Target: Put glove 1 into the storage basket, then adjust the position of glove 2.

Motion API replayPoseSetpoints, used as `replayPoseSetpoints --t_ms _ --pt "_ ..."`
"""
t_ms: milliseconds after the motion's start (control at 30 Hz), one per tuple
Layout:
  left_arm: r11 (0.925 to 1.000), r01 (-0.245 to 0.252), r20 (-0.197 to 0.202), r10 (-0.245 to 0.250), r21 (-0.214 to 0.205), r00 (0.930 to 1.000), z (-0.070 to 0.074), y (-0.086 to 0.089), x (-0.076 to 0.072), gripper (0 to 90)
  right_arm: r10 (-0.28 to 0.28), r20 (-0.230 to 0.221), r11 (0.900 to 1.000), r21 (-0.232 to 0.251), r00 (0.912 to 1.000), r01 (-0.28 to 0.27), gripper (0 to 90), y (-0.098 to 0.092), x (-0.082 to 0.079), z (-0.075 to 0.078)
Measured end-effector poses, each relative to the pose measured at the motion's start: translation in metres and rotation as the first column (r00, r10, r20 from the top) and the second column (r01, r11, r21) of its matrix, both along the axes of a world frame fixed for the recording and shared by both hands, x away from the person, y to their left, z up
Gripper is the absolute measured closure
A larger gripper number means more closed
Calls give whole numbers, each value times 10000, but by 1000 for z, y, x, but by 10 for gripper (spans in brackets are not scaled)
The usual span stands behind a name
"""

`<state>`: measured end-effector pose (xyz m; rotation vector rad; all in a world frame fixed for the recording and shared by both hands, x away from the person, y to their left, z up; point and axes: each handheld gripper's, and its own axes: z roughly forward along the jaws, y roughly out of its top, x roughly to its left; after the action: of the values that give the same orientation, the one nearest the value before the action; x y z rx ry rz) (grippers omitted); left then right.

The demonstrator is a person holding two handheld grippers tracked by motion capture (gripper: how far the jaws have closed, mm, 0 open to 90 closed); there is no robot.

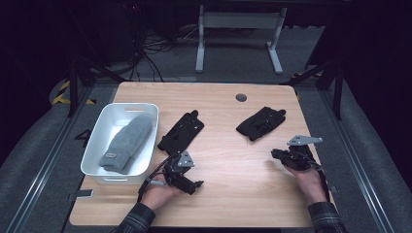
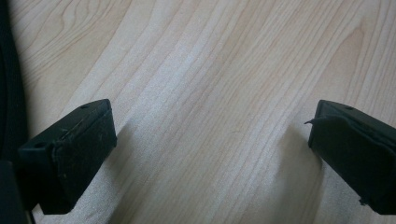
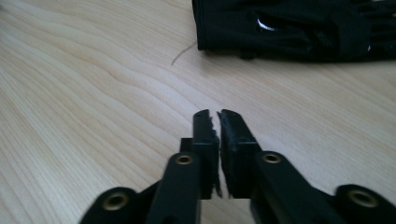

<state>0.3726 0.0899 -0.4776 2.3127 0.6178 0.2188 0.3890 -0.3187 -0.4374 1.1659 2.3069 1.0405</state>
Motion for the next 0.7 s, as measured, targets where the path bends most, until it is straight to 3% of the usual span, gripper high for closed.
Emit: replayPoseSetpoints --t_ms 300,533,700 --pt "10000 -9 5 9 -41 10000 0 -1 0 11 210 119 9998 61 9997 -210 898 9 15 10" --pt "10000 -30 -21 29 -49 10000 0 -1 0 6 479 373 9981 373 9982 -493 898 23 46 20" --pt "10000 -33 -26 33 -52 10000 0 -1 0 6 466 444 9981 394 9979 -483 898 29 60 19"
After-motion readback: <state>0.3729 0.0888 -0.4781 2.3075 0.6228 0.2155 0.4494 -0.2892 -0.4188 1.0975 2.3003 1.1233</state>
